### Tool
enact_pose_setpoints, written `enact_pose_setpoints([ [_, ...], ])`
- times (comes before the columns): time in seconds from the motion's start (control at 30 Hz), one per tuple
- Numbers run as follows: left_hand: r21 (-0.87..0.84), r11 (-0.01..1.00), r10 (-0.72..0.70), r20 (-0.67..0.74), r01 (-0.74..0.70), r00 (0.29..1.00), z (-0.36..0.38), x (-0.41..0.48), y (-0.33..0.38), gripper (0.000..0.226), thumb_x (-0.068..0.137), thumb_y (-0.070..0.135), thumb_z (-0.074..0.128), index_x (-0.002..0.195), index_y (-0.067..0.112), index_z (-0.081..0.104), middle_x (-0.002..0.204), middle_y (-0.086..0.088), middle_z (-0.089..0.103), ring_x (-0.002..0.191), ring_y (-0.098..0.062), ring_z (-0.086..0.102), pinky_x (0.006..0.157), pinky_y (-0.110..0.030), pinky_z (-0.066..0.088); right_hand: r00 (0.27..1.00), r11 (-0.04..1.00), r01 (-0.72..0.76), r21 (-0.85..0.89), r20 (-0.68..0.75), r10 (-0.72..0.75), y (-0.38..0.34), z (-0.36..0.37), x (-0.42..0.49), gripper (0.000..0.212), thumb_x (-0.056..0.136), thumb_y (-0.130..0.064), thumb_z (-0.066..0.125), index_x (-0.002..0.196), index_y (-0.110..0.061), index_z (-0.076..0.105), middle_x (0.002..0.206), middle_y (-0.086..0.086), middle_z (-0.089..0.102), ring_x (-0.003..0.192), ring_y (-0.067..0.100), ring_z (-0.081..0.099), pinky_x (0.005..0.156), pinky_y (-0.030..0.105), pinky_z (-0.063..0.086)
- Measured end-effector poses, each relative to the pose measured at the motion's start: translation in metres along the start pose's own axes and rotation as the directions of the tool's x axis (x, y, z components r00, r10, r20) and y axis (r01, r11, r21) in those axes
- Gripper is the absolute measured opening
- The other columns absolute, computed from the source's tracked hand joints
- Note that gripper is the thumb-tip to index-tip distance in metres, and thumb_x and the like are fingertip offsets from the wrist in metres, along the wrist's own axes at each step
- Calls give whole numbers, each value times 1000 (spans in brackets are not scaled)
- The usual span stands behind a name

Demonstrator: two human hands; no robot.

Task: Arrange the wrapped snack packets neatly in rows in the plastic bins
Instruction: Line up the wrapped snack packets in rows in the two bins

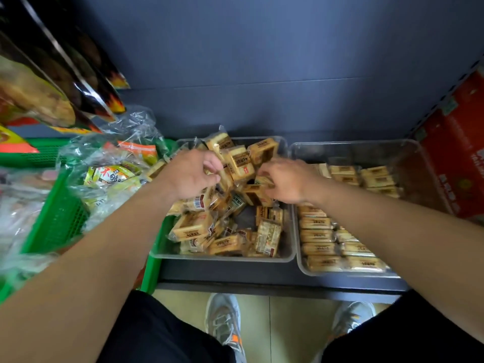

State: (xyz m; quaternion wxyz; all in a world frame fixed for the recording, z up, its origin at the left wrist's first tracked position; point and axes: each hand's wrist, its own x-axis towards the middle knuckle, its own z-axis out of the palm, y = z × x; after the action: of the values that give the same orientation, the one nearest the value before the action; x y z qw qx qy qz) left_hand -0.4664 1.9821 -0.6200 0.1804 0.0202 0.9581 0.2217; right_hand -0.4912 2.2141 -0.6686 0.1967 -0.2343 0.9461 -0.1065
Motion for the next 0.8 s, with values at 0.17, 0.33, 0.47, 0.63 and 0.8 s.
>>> enact_pose_setpoints([
  [0.17, -61, 998, 25, 15, -25, 1000, -3, -2, -8, 22, 96, 28, 68, 117, 29, 68, 127, 13, 64, 115, -11, 61, 109, -42, 45, 995, 991, -99, -95, 7, 100, 6, 17, 25, 54, 84, -59, 65, 125, -26, 50, 123, -3, 64, 119, 24, 57, 113, 52, 23],
  [0.33, -54, 998, 42, 55, -39, 998, -2, 3, -11, 27, 97, 31, 65, 124, 27, 66, 133, 10, 62, 117, -12, 60, 108, -38, 43, 987, 984, -151, -92, 47, 156, -3, 24, 35, 52, 78, -63, 68, 112, -26, 57, 108, -6, 67, 108, 23, 62, 110, 55, 26],
  [0.47, -74, 996, 51, 53, -47, 997, -4, 6, -11, 29, 96, 32, 67, 124, 28, 66, 128, 12, 63, 113, -9, 61, 104, -34, 42, 985, 985, -122, 122, 136, 105, 3, -1, 25, 41, 76, -47, 76, 109, -27, 64, 91, -5, 66, 90, 15, 62, 94, 38, 47],
  [0.63, -143, 984, 121, 104, -106, 987, 2, 3, 6, 51, 87, 42, 76, 134, 33, 57, 123, 20, 62, 102, 4, 58, 99, -32, 44, 991, 848, -105, 520, 123, 48, 22, -26, -4, 40, 81, -26, 80, 117, -33, 66, 110, -8, 70, 103, 13, 65, 96, 35, 50],
  [0.8, -217, 965, 177, 134, -146, 975, 17, 4, 29, 56, 84, 42, 79, 134, 33, 54, 125, 19, 61, 110, -1, 61, 97, -26, 43, 995, 652, -43, 757, 94, -43, 28, -29, -18, 41, 80, -25, 82, 118, -17, 69, 109, -1, 76, 103, 17, 72, 101, 40, 52],
])
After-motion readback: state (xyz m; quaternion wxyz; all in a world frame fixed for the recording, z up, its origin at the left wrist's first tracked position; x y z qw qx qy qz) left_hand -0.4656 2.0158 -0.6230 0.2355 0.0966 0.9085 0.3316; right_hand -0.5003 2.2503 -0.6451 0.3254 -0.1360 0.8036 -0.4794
